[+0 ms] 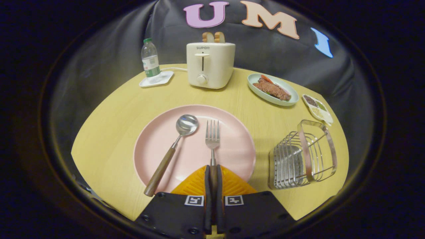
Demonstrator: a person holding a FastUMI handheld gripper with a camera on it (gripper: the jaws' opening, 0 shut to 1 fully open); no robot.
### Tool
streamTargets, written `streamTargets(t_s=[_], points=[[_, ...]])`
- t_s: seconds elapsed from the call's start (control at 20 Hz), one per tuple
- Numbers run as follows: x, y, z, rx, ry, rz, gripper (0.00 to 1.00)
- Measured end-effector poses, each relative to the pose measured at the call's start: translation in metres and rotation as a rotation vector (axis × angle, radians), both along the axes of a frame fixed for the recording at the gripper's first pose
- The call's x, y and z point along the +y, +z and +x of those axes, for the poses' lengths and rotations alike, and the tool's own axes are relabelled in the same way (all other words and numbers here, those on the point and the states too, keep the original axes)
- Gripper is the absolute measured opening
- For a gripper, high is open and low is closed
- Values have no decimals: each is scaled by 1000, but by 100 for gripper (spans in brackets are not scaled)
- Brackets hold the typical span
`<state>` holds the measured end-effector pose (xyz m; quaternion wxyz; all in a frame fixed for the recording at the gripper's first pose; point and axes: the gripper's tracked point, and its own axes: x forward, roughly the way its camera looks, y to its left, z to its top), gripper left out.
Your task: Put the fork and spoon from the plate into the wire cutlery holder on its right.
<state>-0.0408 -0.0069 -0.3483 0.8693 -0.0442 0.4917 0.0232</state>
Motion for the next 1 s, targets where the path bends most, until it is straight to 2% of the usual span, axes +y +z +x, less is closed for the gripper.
streamTargets(t_s=[0.55, 0.85, 1.0], points=[[-13, 53, 13, 9, 93, 1, 9], [-33, 80, 7, 56, 169, -7, 9], [-46, 88, 4, 80, 177, -12, 9]])
